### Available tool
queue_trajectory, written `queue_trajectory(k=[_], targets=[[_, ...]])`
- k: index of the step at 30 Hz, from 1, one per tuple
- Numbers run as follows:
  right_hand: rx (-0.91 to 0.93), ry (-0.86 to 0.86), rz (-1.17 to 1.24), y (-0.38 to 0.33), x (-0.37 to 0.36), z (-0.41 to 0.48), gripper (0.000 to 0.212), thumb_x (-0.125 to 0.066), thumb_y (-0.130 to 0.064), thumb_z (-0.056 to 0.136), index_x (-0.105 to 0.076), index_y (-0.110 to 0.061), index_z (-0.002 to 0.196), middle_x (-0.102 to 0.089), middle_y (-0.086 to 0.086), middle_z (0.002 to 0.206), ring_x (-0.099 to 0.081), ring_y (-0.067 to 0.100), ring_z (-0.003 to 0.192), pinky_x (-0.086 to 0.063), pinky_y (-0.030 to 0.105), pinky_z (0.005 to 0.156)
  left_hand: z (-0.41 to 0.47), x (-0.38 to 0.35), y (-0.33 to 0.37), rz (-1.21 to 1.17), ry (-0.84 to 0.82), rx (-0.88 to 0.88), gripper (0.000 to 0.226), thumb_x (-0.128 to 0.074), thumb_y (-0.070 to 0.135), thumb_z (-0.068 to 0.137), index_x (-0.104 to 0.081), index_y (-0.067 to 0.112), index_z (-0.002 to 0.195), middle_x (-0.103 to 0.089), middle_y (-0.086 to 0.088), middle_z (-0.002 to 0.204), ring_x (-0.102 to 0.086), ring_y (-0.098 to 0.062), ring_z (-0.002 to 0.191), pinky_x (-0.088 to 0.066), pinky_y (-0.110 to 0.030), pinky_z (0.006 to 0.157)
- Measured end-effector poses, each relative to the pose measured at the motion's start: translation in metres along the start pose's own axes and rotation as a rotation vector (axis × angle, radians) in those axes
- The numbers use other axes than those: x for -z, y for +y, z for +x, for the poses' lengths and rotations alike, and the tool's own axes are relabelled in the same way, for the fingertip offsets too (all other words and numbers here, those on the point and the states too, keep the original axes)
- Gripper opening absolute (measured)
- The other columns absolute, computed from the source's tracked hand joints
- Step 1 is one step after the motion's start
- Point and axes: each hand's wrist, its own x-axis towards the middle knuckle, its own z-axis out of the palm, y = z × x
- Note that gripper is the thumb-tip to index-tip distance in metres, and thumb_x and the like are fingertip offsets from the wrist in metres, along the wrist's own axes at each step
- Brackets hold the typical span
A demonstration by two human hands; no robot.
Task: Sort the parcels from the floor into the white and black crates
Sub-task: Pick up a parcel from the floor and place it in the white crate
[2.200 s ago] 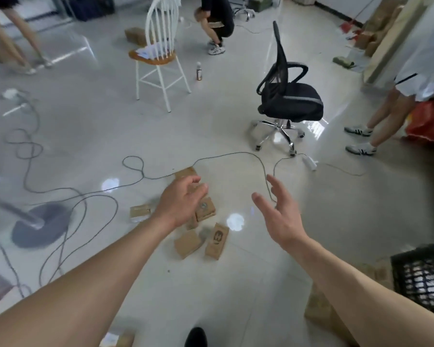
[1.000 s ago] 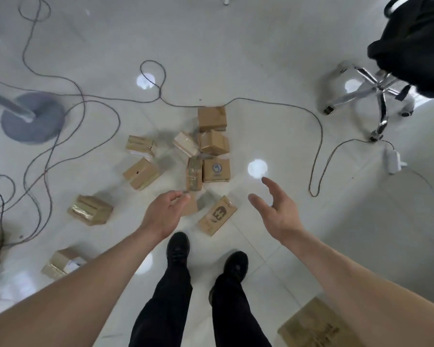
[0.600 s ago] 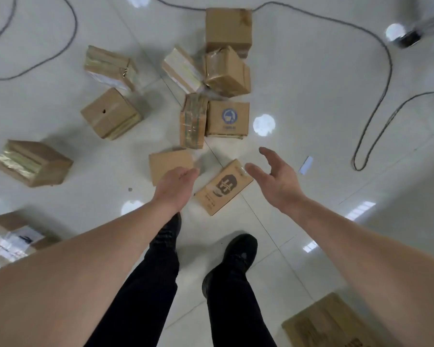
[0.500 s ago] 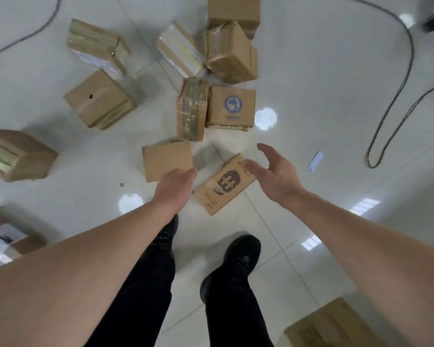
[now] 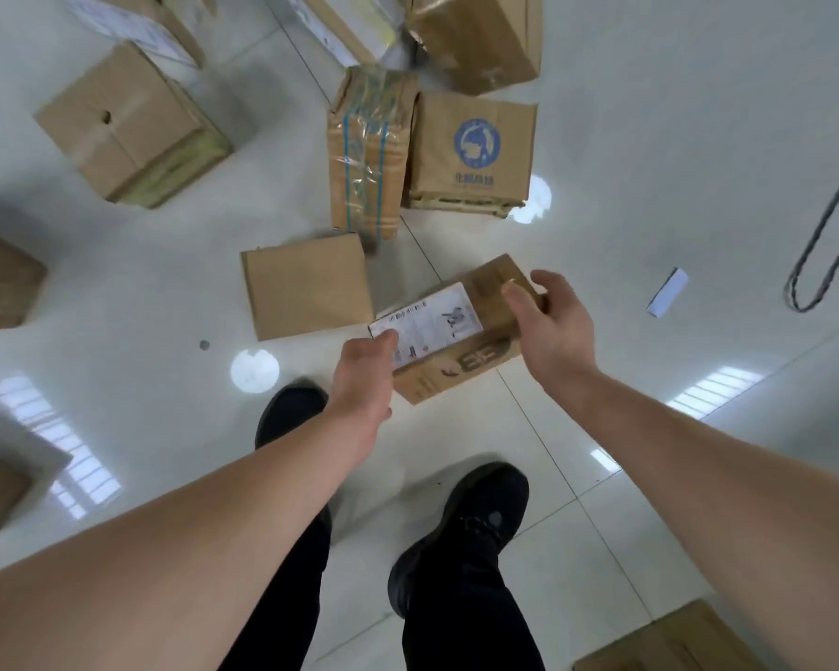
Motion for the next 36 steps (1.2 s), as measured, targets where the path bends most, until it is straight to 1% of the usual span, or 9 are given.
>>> queue_trajectory(k=[3, 5, 7, 9, 13, 17, 24, 28, 36], targets=[[-0.11, -0.002, 0.026, 0.024, 0.012, -0.009, 0.042, -0.059, -0.048, 0.096, -0.064, -0.02, 0.127, -0.067, -0.01, 0.099, -0.064, 0.02, 0.103, -0.043, 0.031, 0.081, -0.005, -0.003, -0.002, 0.0, -0.034, 0.007, 0.059, -0.046, 0.063, 0.082, -0.052, 0.03, 0.13, -0.061, 0.002, 0.129, -0.056, -0.028, 0.117, -0.046, -0.043, 0.084], [-0.165, -0.077, 0.028, 0.04, 0.016, -0.011, 0.048, -0.06, -0.054, 0.092, -0.066, -0.02, 0.126, -0.071, -0.004, 0.108, -0.065, 0.022, 0.109, -0.047, 0.033, 0.083, -0.001, -0.006, 0.002, 0.014, -0.053, 0.005, 0.065, -0.048, 0.063, 0.088, -0.043, 0.03, 0.144, -0.056, 0.004, 0.137, -0.053, -0.025, 0.122, -0.042, -0.045, 0.09], [-0.217, -0.105, 0.035, 0.054, 0.016, -0.009, 0.068, -0.059, -0.063, 0.086, -0.061, -0.02, 0.139, -0.066, -0.001, 0.134, -0.059, 0.024, 0.127, -0.047, 0.037, 0.101, 0.007, -0.009, 0.006, 0.042, -0.081, 0.004, 0.055, -0.046, 0.06, 0.095, -0.047, 0.027, 0.14, -0.059, 0.003, 0.13, -0.056, -0.02, 0.113, -0.037, -0.046, 0.093], [-0.251, -0.099, 0.058, 0.062, 0.013, -0.006, 0.063, -0.06, -0.053, 0.096, -0.052, -0.02, 0.149, -0.058, -0.001, 0.145, -0.052, 0.024, 0.135, -0.042, 0.037, 0.11, 0.014, -0.012, 0.009, 0.05, -0.105, 0.014, 0.037, -0.043, 0.056, 0.101, -0.055, 0.026, 0.119, -0.063, 0.002, 0.115, -0.055, -0.013, 0.094, -0.034, -0.043, 0.091], [-0.271, -0.12, 0.185, 0.065, 0.004, -0.006, 0.021, -0.054, -0.037, 0.103, -0.064, -0.026, 0.117, -0.067, -0.012, 0.102, -0.063, 0.013, 0.099, -0.046, 0.034, 0.081, 0.015, -0.018, 0.009, 0.065, -0.107, 0.031, 0.044, -0.045, 0.059, 0.098, -0.06, 0.026, 0.123, -0.065, 0.001, 0.123, -0.053, -0.015, 0.098, -0.032, -0.046, 0.092], [-0.241, -0.05, 0.241, 0.047, 0.019, -0.024, 0.025, -0.052, -0.041, 0.102, -0.063, -0.024, 0.117, -0.066, -0.009, 0.1, -0.059, 0.007, 0.091, -0.044, 0.034, 0.078, -0.019, -0.017, 0.021, 0.113, -0.092, -0.041, 0.045, -0.044, 0.054, 0.099, -0.06, 0.021, 0.125, -0.065, 0.002, 0.111, -0.056, -0.017, 0.096, -0.036, -0.038, 0.076], [-0.202, 0.054, 0.344, -0.025, 0.108, -0.116, 0.043, -0.05, -0.056, 0.092, -0.063, -0.024, 0.119, -0.067, -0.007, 0.106, -0.06, 0.011, 0.098, -0.042, 0.03, 0.075, -0.149, -0.011, 0.084, 0.232, -0.137, -0.284, 0.037, -0.043, 0.042, 0.102, -0.062, 0.012, 0.111, -0.064, -0.003, 0.099, -0.061, -0.013, 0.081, -0.04, -0.028, 0.064], [-0.202, 0.178, 0.455, -0.075, 0.174, -0.198, 0.061, -0.046, -0.063, 0.076, -0.063, -0.026, 0.122, -0.068, -0.006, 0.111, -0.062, 0.016, 0.106, -0.048, 0.038, 0.09, -0.256, -0.007, 0.126, 0.286, -0.149, -0.385, 0.047, -0.048, 0.057, 0.078, -0.065, 0.019, 0.1, -0.067, -0.004, 0.091, -0.063, -0.021, 0.084, -0.042, -0.036, 0.073], [-0.155, 0.494, 0.614, -0.133, 0.291, -0.363, 0.029, -0.051, -0.044, 0.101, -0.062, -0.021, 0.115, -0.063, -0.011, 0.097, -0.055, -0.003, 0.087, -0.038, 0.019, 0.068, -0.462, -0.016, 0.182, 0.567, -0.323, -0.653, 0.064, -0.042, 0.065, 0.075, -0.068, 0.015, 0.106, -0.074, -0.011, 0.101, -0.071, -0.032, 0.099, -0.049, -0.043, 0.081]])
